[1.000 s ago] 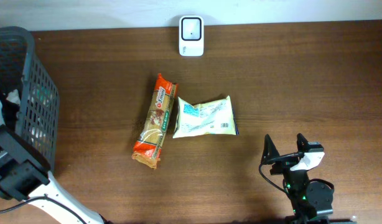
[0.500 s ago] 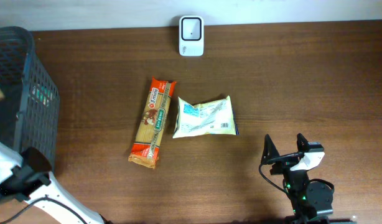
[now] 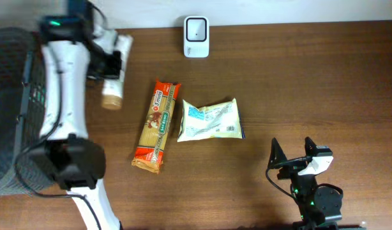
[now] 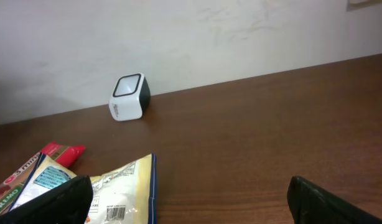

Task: Scan the item barcode
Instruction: 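Take the white conditioner tube from the basket with the left gripper, place it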

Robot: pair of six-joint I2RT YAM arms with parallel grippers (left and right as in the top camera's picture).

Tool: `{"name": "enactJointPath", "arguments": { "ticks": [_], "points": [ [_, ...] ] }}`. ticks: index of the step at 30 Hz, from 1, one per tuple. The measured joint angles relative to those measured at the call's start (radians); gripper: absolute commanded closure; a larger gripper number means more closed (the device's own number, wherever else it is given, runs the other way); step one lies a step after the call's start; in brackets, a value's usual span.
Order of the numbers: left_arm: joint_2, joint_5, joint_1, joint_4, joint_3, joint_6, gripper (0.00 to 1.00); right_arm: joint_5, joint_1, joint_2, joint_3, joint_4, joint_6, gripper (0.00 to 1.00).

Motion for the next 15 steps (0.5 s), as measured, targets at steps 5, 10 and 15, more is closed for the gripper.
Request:
{"name": "enactJointPath", "arguments": {
  "ticks": [5, 10, 15],
  "points": [
    [0.010, -0.031, -0.090, 0.251, -0.452, -0.027, 0.91, 0.000, 0.000, 0.001, 0.000, -0.001, 0.000, 0.01],
    [0.009, -0.051, -0.124, 0.366, -0.635, -0.136, 0.88, 0.000, 0.000, 0.000, 0.000, 0.000, 0.000, 0.01],
    [0.005, 0.019, -0.287, 0.484, -0.658, -0.254, 0.55, 0.000, 0.000, 0.000, 0.000, 0.000, -0.001, 0.01]
  ]
}}
